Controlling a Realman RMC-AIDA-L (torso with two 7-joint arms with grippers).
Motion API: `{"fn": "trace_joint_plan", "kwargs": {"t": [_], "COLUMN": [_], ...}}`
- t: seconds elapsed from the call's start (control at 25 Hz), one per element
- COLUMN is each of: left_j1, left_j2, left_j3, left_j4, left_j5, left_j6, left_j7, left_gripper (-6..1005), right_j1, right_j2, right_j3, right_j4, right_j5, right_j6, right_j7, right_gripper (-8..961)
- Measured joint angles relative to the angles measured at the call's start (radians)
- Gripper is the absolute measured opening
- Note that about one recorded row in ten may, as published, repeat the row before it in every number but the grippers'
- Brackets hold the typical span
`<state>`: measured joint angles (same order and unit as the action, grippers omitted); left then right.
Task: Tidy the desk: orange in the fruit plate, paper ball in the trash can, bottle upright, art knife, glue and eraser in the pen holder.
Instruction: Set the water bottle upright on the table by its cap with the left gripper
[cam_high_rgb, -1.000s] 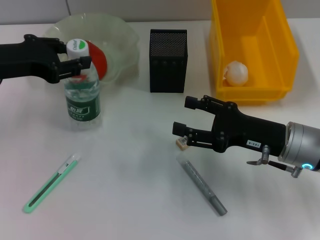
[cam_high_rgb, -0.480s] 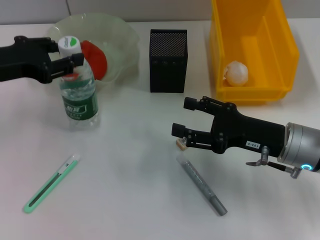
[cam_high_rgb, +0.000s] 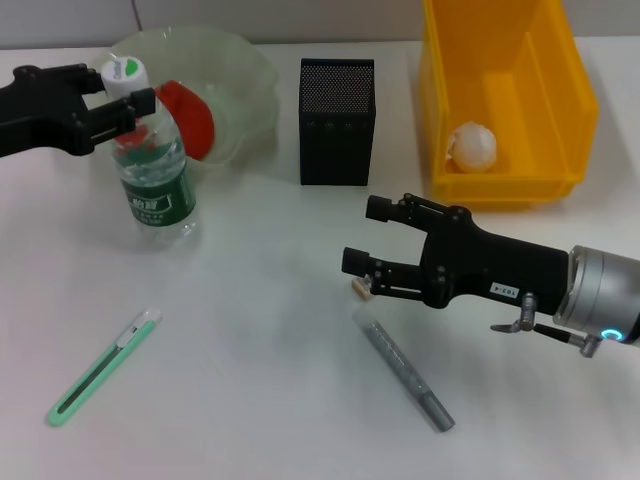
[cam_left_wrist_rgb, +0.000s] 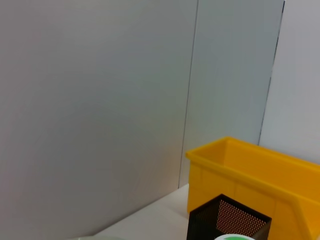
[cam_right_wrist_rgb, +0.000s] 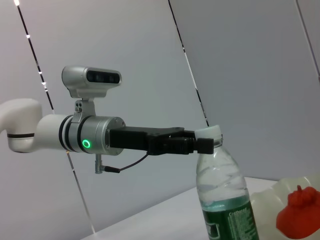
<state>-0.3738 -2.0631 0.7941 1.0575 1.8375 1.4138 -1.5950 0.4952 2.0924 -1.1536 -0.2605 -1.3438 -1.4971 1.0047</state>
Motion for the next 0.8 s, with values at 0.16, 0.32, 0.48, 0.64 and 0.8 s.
{"fn": "trace_joint_plan", "kwargs": {"t": [0.16,0.32,0.48,0.64,0.8], "left_j1": [-0.004,-0.009,-0.01,-0.01,-0.011], "left_j2": [0.0,-0.001,0.0,-0.002,-0.001], "left_j3": [-0.004,-0.011,-0.012,-0.01,-0.019], "left_j4": [-0.006,-0.059,-0.098,-0.11,-0.145], "left_j5": [-0.001,-0.039,-0.075,-0.08,-0.085], "left_j6": [-0.001,-0.017,-0.026,-0.039,-0.048], "left_j7": [0.004,0.04,0.077,0.095,0.126], "left_gripper": [460,464,467,470,474], "right_j1": [0.004,0.006,0.006,0.007,0.008], "right_j2": [0.0,0.0,0.0,0.0,0.0], "right_j3": [0.0,0.0,0.0,0.0,0.0], "right_j4": [0.003,0.003,0.003,0.003,0.003], "right_j5": [0.0,0.0,0.0,0.0,0.0], "right_j6": [0.001,0.002,0.003,0.004,0.01], "right_j7": [0.0,0.0,0.0,0.0,0.0], "right_gripper": [828,828,828,828,828]}}
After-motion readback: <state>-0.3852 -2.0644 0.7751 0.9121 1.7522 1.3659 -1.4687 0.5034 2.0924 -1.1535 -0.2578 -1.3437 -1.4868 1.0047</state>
